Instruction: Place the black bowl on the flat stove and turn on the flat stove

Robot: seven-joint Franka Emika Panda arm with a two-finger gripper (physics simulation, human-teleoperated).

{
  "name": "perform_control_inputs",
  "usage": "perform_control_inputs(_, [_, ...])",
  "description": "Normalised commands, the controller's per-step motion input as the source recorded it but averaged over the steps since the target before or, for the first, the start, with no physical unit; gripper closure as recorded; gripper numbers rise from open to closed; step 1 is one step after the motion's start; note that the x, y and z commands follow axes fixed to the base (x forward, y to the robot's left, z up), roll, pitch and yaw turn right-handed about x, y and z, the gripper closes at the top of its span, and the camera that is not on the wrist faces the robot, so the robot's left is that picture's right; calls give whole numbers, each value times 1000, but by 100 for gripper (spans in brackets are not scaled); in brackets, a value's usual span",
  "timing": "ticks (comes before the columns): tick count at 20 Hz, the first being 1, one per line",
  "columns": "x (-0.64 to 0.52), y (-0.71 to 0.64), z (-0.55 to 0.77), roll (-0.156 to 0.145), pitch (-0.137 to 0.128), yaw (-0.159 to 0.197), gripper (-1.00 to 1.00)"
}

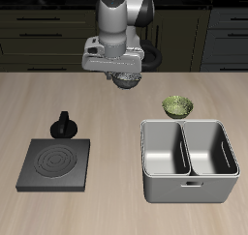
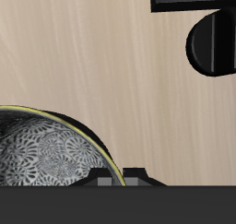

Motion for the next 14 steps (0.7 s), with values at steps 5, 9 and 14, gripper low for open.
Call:
perform_control_inputs(5, [-138,-124,743,-37,-117,23,100])
perform_control_inputs(9, [-114,-104,469,-25,-77,10,100])
perform_control_inputs(14, [73,-34,70,13,9,8,100])
